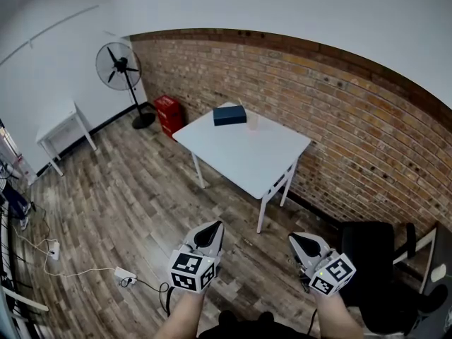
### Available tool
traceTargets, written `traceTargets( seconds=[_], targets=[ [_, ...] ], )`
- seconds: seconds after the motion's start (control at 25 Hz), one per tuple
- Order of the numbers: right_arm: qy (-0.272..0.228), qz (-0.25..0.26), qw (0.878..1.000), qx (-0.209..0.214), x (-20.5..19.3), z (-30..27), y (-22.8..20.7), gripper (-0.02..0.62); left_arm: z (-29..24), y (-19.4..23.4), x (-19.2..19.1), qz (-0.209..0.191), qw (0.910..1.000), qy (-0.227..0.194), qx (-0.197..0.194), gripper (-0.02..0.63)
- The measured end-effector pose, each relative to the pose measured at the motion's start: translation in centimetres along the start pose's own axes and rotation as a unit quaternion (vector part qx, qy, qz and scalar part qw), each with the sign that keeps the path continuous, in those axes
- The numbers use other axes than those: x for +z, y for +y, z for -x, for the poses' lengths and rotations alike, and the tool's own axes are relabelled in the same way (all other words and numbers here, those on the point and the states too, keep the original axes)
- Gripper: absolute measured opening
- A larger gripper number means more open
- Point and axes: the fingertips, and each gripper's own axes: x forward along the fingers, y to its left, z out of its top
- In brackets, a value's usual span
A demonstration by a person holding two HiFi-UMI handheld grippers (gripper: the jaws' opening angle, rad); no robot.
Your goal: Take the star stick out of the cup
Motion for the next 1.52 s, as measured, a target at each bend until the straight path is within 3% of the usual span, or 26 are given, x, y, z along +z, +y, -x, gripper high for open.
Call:
traceTargets(
  seconds=[0.36, 0.76, 1.0, 1.16, 1.52],
  targets=[
    [0.006, -0.024, 1.000, 0.011, -0.8, -0.8, 2.2, 0.000, 1.6, 1.1, -0.9, 0.009, 0.9998, 0.018, 0.004, 0.006],
    [-0.004, -0.036, 0.999, 0.038, -0.6, -5.5, 6.2, 0.001, 5.2, 5.6, 0.0, 0.007, 0.9999, 0.003, 0.011, 0.006],
    [0.002, -0.024, 0.999, 0.032, -1.6, -7.2, 8.6, 0.002, 7.6, 8.7, -1.5, 0.020, 0.9996, 0.002, 0.017, 0.006],
    [0.014, -0.050, 0.999, 0.017, -3.2, -7.3, 8.0, 0.032, 7.4, 9.6, -3.0, 0.052, 0.9986, 0.006, 0.009, 0.006],
    [0.011, -0.087, 0.996, 0.031, -4.3, -11.2, 3.6, 0.120, 1.8, 10.4, -5.1, 0.059, 0.9964, 0.050, -0.035, 0.006]
  ],
)
